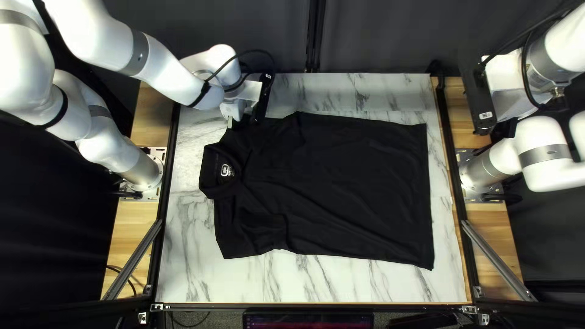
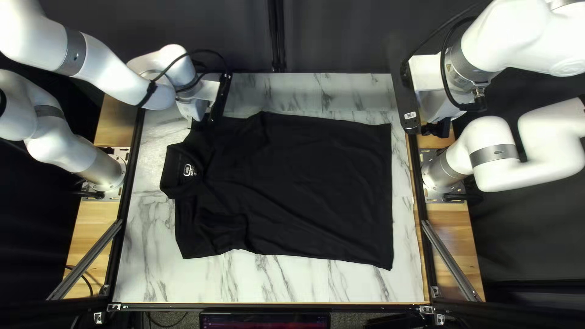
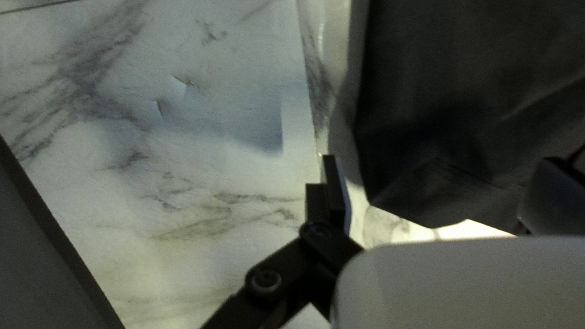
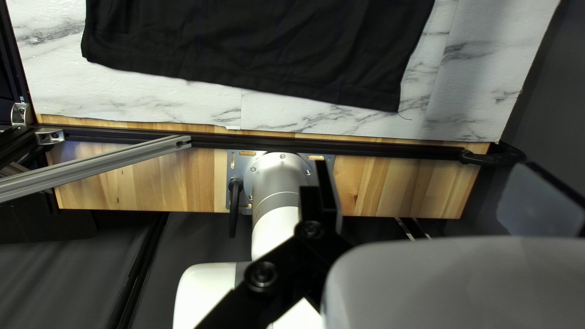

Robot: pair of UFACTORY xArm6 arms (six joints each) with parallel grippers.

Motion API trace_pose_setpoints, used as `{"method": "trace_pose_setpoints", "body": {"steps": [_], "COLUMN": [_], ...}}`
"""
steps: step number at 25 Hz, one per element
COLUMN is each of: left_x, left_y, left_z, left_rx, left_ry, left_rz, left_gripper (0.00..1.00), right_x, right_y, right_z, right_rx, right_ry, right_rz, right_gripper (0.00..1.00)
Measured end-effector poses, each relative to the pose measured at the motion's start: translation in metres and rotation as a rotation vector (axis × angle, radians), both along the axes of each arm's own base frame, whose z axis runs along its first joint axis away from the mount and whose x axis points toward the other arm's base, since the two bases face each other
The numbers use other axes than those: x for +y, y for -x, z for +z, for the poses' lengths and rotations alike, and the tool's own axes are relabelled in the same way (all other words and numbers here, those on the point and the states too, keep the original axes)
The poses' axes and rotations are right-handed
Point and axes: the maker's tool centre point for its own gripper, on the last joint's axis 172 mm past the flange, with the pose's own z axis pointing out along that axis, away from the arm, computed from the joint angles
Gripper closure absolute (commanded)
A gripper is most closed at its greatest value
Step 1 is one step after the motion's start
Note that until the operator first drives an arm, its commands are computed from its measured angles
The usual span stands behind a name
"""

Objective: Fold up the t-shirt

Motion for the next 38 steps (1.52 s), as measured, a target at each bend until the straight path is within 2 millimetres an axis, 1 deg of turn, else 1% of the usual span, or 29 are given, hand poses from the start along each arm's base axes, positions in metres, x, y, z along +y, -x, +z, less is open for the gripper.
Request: {"method": "trace_pose_setpoints", "body": {"steps": [10,12,18,25,31,36,37,38], "left_x": [0.004,0.005,0.007,0.018,0.029,0.036,0.037,0.037], "left_y": [-0.003,-0.004,-0.002,0.007,0.007,0.006,0.006,0.007], "left_z": [0.001,0.007,0.033,0.046,0.048,0.04,0.039,0.037], "left_rx": [0.0,-0.002,-0.007,-0.004,0.001,0.002,0.003,0.003], "left_ry": [-0.01,-0.016,-0.053,-0.084,-0.096,-0.097,-0.097,-0.096], "left_rz": [-0.001,-0.001,0.004,0.026,0.033,0.034,0.035,0.036], "left_gripper": [1.0,1.0,1.0,1.0,1.0,1.0,0.52,0.0], "right_x": [0.0,0.0,0.0,0.0,0.0,0.0,0.0,0.0], "right_y": [0.0,0.0,0.0,0.0,0.0,0.0,0.0,0.0], "right_z": [0.0,0.0,0.0,0.0,0.0,0.0,0.0,0.0], "right_rx": [0.0,0.0,0.0,0.0,0.0,0.0,0.0,0.0], "right_ry": [0.0,0.0,0.0,0.0,0.0,0.0,0.0,0.0], "right_rz": [0.0,0.0,0.0,0.0,0.0,0.0,0.0,0.0], "right_gripper": [0.0,0.0,0.0,0.0,0.0,0.0,0.0,0.0]}}
